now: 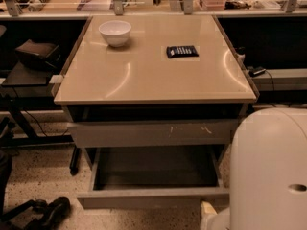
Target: Close middle drawer
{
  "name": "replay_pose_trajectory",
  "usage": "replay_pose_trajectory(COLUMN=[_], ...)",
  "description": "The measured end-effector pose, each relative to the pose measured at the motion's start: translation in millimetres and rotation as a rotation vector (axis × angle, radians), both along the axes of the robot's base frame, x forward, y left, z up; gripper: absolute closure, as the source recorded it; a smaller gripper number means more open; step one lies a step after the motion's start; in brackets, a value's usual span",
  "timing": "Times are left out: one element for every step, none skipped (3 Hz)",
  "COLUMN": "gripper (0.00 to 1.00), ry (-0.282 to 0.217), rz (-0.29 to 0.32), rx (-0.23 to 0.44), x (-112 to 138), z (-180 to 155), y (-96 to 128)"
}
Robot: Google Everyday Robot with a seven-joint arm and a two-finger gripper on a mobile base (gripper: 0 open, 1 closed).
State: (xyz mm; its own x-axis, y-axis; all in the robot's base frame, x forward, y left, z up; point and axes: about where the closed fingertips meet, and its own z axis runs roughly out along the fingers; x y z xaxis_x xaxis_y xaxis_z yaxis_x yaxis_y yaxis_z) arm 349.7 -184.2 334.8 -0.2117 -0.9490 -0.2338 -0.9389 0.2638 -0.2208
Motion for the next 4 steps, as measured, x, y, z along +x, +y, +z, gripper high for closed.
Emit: replay_pose_trajectory(gripper=[0.0, 0.0, 0.0, 0.0], ry=[0.0, -0.043, -0.043, -0.065], rz=[0.0, 0.022, 0.022, 0.023], rx=[0.0, 0.003, 0.003, 0.01], x=[-0.7, 35.6, 35.6, 40.6], z=[0.0, 6.7, 6.7, 9.9], y=[0.0, 8.8, 8.8, 9.6])
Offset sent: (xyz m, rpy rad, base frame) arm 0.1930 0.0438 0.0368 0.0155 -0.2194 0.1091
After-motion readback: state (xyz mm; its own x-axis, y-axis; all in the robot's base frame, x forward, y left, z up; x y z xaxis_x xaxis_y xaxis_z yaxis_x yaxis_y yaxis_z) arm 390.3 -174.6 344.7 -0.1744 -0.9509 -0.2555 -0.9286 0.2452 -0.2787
